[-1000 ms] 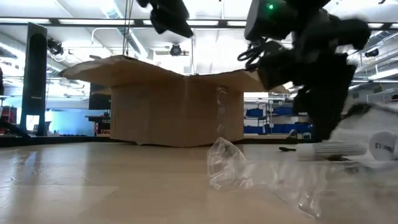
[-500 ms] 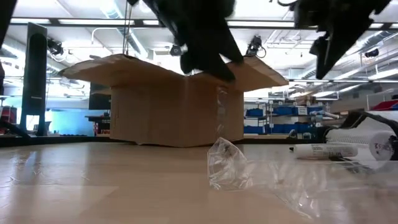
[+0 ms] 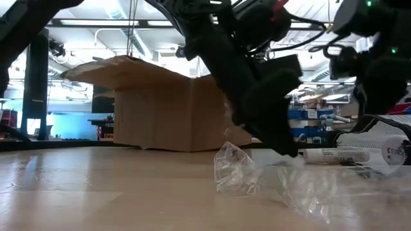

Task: Unpack boxes
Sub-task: Put the white pill bottle into the zip bag, then close the zip bag

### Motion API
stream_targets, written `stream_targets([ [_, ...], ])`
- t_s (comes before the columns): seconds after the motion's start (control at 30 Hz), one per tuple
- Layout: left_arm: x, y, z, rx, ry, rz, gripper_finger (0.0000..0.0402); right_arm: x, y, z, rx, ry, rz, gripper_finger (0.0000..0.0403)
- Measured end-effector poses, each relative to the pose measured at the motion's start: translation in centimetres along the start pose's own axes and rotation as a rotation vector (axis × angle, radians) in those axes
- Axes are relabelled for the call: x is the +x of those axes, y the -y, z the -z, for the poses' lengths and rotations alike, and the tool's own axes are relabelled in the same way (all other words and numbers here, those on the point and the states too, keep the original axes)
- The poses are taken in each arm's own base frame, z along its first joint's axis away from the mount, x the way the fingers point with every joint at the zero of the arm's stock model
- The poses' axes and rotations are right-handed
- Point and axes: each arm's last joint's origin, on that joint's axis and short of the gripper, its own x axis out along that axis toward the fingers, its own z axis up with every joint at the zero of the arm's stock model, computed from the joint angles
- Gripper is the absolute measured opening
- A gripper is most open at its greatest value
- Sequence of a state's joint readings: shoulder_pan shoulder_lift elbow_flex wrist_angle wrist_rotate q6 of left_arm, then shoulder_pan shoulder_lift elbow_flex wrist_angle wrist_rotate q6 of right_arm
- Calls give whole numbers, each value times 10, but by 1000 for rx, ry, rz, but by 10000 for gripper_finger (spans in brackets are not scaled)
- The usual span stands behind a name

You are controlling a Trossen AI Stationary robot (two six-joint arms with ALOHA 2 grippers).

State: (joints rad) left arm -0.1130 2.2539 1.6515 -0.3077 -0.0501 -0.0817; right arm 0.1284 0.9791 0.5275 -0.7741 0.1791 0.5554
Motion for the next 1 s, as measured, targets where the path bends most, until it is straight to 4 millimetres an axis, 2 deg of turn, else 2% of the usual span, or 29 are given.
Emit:
stream_targets([
  [0.17, 8, 9, -2, 13, 43, 27, 219, 9, 2, 6, 28, -3, 2, 183],
  [0.4, 19, 8, -14, 20, 233, 9, 218, 16, -2, 4, 99, 66, -69, 180],
  [0.53, 26, 13, -15, 51, 291, 34, 218, 17, -3, 3, 97, 80, -80, 180],
  [0.67, 22, 13, -15, 61, 265, 25, 218, 16, -3, 2, 91, 81, -86, 178],
  [0.73, 12, 5, -20, 58, 231, -3, 218, 14, -4, 0, 96, 88, -97, 178],
  [0.87, -12, -23, -43, -24, 277, -22, 218, 14, -4, -1, 132, 86, -108, 178],
  [0.93, -13, -39, -44, -69, 274, -42, 218, 14, -4, -2, 139, 91, -118, 176],
  [1.0, -6, -55, -40, -89, 254, -64, 218, 14, -4, -3, 145, 97, -129, 174],
])
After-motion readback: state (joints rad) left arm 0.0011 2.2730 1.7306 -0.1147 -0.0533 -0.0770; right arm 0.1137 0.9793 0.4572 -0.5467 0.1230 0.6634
